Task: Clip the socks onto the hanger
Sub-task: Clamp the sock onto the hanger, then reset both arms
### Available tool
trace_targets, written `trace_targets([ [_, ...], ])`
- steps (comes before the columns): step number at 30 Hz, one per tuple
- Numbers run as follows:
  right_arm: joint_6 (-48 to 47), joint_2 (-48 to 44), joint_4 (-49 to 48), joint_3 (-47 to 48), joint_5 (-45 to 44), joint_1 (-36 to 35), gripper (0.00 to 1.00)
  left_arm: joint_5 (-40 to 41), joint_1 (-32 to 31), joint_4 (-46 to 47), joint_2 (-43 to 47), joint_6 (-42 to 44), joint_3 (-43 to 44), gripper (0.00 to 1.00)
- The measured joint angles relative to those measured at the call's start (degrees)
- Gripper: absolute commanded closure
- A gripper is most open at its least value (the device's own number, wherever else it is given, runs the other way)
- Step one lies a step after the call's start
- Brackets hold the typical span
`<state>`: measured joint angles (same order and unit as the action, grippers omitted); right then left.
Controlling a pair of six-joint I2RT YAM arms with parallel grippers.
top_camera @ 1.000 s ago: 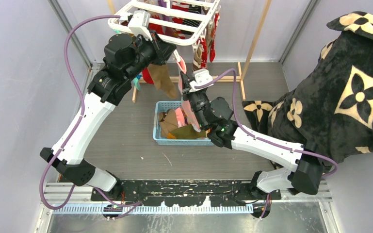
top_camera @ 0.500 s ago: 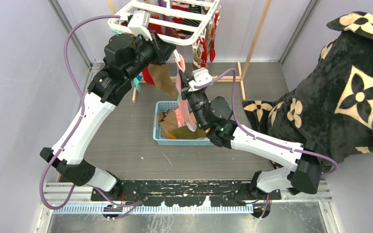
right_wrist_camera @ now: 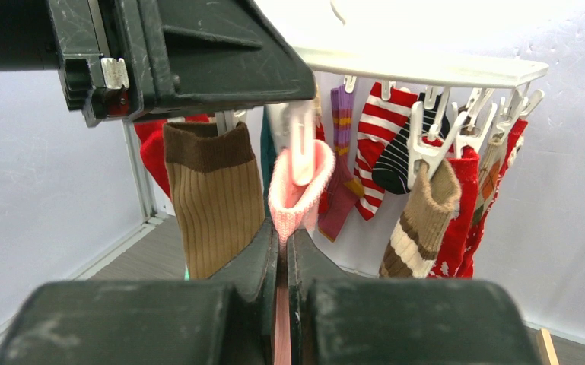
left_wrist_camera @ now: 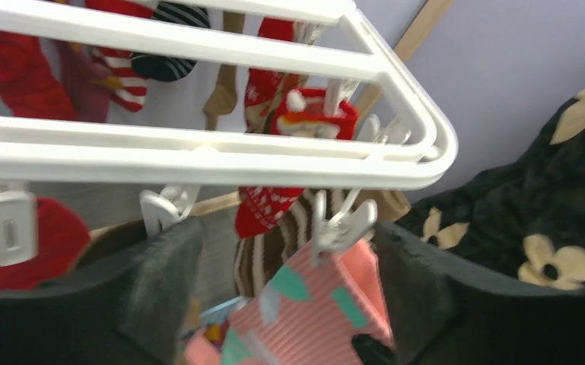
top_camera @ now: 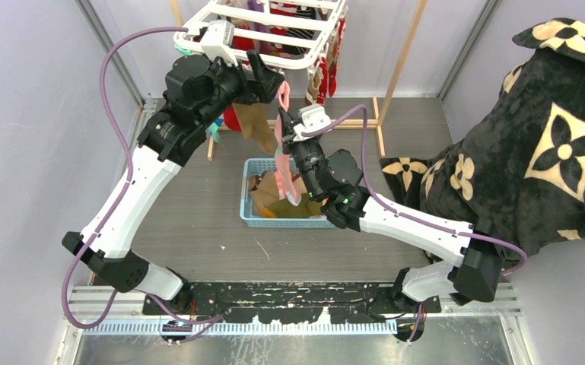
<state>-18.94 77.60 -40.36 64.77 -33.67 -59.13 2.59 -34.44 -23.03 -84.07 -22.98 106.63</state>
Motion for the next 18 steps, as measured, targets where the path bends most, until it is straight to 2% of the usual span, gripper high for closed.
trace_targets([
  [1, 0.04, 0.0, 0.04, -0.04, -0.11, 0.0, 0.68, 0.2, 0.02, -0.46, 0.07, 0.2, -0.13, 0.02],
  [2, 0.35, -0.07, 0.09, -0.07, -0.22, 0.0, 0.61, 0.2, 0.13, -1.2, 0.11, 0.55, -0.24, 0.01],
  [7, 2.32, -1.2, 3.13, -0.11, -1.03, 0.07, 0.22, -2.95, 2.21, -6.78, 0.85, 1.79, -0.26, 0.0],
  [9, 3.65, -2.16, 5.66, -0.13, -1.38, 0.52, 0.04, -5.44, 4.61, -10.29, 1.29, 2.71, 0.0, 0.0],
  [10, 4.66, -2.93, 7.19, -0.33, -1.44, 0.96, 0.01, -7.08, 6.34, -12.15, 1.55, 3.17, 0.11, 0.0],
  [14, 10.6, -7.98, 12.74, -3.89, -1.09, 5.16, 0.0, -14.21, 14.82, -17.9, 3.3, 5.2, -0.15, 0.0],
  [18, 20.92, -14.67, 20.0, -9.03, -0.39, 16.31, 0.0, -21.31, 25.59, -18.49, 9.18, 7.02, -7.67, 0.0],
])
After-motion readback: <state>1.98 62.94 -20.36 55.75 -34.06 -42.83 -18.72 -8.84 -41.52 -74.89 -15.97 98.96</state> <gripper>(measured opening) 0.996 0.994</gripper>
